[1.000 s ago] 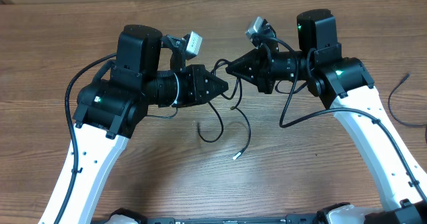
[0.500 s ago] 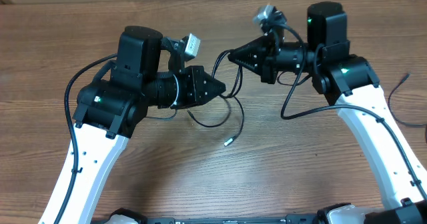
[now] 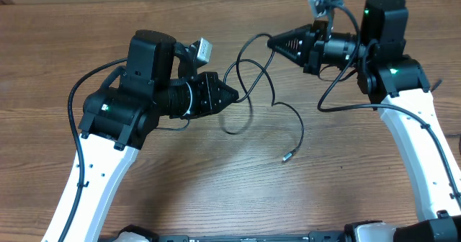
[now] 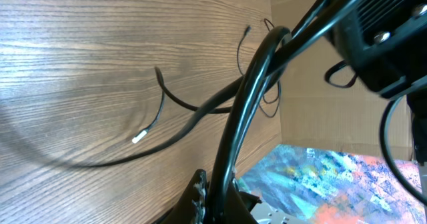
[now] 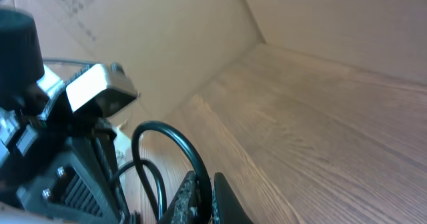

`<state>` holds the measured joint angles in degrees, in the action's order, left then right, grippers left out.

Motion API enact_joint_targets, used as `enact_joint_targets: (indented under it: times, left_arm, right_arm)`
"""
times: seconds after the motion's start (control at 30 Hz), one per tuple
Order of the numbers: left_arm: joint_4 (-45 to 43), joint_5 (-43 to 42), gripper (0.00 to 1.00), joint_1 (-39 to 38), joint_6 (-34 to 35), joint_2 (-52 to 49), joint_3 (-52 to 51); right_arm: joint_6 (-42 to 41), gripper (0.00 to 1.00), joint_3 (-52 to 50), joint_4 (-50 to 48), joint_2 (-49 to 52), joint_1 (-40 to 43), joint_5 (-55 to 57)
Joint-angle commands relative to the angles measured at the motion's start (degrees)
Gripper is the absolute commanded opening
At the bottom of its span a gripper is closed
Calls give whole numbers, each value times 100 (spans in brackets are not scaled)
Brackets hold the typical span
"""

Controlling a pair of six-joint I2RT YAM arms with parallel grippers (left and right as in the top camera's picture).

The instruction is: Untangle cables

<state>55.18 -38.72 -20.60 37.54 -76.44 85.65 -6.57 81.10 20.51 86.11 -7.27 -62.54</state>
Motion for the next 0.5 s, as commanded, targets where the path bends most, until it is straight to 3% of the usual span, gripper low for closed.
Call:
enact_joint_targets:
  times: [0.0,0.17,0.3,0.47]
  left_arm:
    - [103,39,4,0,-31,136,76]
    - [201,42,4,0,-160,136,76]
    - [243,39,4,0,-160,136,76]
    - [243,33,4,0,-157,136,76]
  right_arm:
    - [-739,4,68,-271,-125,105,382]
    - [-1296,4,68,-474,-125,103,1250]
    - [-1235,4,68,-490,-125,101,1128]
    - [-188,48,68,393,-122,85,581]
